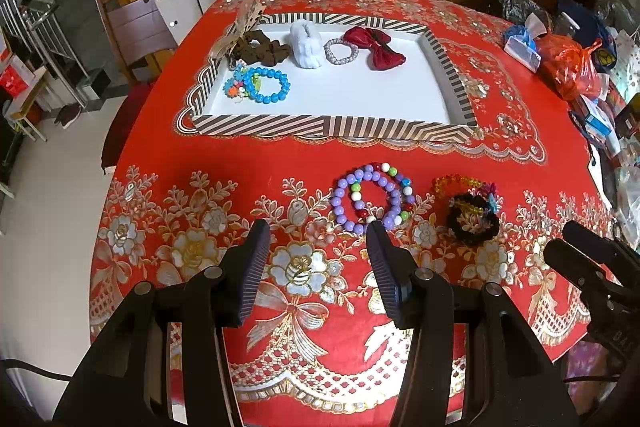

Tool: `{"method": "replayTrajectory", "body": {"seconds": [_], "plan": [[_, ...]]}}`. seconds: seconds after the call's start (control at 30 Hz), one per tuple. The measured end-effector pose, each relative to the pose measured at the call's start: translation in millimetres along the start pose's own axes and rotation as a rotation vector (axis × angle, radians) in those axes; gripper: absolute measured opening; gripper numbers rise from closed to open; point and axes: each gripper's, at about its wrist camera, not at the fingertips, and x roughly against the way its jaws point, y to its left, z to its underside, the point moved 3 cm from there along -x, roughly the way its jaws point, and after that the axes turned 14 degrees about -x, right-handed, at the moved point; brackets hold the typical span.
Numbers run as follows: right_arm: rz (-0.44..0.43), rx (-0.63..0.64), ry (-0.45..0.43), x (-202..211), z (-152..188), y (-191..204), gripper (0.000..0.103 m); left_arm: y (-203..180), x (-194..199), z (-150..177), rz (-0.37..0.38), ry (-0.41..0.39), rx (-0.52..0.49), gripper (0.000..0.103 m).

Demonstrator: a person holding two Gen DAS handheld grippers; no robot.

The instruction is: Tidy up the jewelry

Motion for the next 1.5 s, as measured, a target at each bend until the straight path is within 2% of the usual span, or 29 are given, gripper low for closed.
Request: {"method": "replayTrajectory", "body": {"seconds": [1.0,1.13,1.3,1.5], "plan": [[0.002,-0.013,0.039,-16,2,-6,0.053,0,-14,3,0.001,0.043,0.001,0.05],[0.005,-0.013,0.045,-18,3,-7,0.053,6,-18,5,0.025,0.052,0.023,0.05],[0.014,-0.029,0.051,-21,6,-13,0.052,13,-30,8,0.095,0.084,0.067,0.05],[0.014,-0.057,0.055,-24,8,-23,0.052,19,-43,8,0.127,0.107,0.087,0.05]]}}
